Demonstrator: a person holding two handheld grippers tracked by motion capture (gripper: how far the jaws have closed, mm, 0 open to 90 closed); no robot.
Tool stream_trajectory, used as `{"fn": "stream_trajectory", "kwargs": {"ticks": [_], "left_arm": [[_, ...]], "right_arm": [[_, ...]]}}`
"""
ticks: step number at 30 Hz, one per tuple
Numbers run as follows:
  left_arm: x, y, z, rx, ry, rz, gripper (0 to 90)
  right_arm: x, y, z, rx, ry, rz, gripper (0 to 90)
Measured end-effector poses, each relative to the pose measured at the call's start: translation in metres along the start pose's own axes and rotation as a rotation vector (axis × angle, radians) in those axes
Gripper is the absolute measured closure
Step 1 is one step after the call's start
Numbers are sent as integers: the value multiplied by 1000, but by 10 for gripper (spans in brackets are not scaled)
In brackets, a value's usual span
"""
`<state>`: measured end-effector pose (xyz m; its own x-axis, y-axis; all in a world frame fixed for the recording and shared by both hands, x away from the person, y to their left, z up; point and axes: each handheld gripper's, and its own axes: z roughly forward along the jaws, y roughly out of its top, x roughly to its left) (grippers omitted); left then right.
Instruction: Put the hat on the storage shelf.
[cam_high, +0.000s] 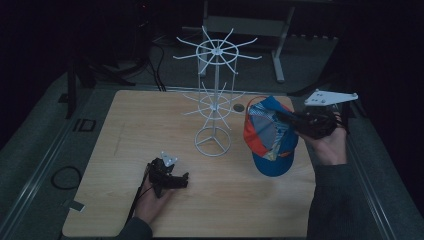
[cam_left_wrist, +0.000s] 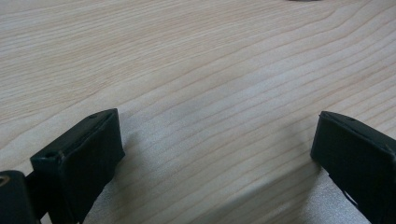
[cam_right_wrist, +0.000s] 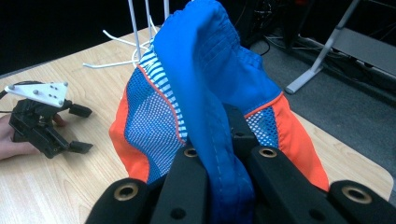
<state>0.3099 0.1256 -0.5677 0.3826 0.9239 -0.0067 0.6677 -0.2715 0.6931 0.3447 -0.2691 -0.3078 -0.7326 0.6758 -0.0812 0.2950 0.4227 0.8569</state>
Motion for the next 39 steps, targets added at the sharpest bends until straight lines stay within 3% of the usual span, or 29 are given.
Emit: {"fn": "stream_trajectory", "kwargs": {"ticks": [39], "left_arm": [[0,0,0,1,-1,0,26]], "right_arm": [[2,32,-15,-46,18,-34,886]]}}
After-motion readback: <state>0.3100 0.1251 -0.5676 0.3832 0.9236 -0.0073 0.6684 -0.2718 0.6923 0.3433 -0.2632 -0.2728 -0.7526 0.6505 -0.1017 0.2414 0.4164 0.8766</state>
